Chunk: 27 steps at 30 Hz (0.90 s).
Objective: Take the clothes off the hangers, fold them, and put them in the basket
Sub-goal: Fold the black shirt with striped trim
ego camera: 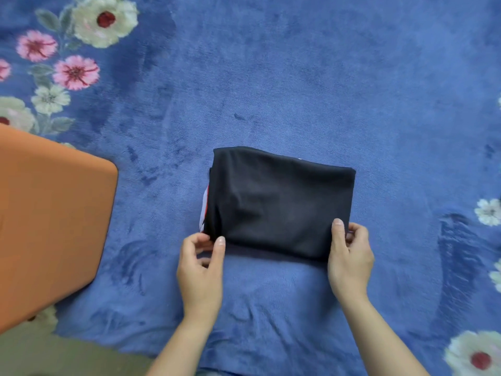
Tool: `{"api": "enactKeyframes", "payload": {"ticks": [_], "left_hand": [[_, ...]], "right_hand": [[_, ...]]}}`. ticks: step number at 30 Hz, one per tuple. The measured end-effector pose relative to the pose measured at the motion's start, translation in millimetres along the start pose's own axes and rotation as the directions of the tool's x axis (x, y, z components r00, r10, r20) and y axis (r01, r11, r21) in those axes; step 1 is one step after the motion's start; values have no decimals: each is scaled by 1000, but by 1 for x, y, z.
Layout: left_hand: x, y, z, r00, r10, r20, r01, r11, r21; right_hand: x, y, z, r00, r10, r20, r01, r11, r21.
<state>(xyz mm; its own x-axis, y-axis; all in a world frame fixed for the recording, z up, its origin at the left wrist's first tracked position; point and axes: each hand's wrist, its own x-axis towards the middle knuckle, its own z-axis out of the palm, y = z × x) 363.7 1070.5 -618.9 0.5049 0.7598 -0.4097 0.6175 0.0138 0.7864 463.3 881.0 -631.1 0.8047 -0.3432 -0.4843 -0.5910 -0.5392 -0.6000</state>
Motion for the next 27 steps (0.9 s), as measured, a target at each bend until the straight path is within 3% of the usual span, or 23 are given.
{"api": "enactKeyframes", "payload": {"ticks": [3,8,11,14,18,21,24,27], "left_hand": [[1,-3,13,996,-62,-70,58,996,-68],[12,6,24,976,-43,-215,30,998,-62],[17,10,23,974,-19,-226,8,999,-51],[17,16,12,982,9,-189,-22,998,-67],[18,33,-15,998,54,-29,-60,964,-260],[28,29,-28,990,78,114,-53,978,-202],[38,14,-29,978,-34,207,63,989,-137],[40,18,-24,979,-101,180,118,989,-88]], "right_hand": [[6,-5,7,999,32,-31,-34,998,-60],[10,-11,10,1000,9,-18,-12,988,-151],[10,-11,11,1000,11,-18,-13,986,-169],[12,-11,10,999,20,-27,-24,988,-153],[17,-17,1,1000,10,-26,-12,997,-79],[22,-18,-6,998,-43,-50,40,998,-58],[27,-16,-10,997,-71,-29,68,993,-91],[28,-11,-9,996,-94,-8,92,987,-134]]}}
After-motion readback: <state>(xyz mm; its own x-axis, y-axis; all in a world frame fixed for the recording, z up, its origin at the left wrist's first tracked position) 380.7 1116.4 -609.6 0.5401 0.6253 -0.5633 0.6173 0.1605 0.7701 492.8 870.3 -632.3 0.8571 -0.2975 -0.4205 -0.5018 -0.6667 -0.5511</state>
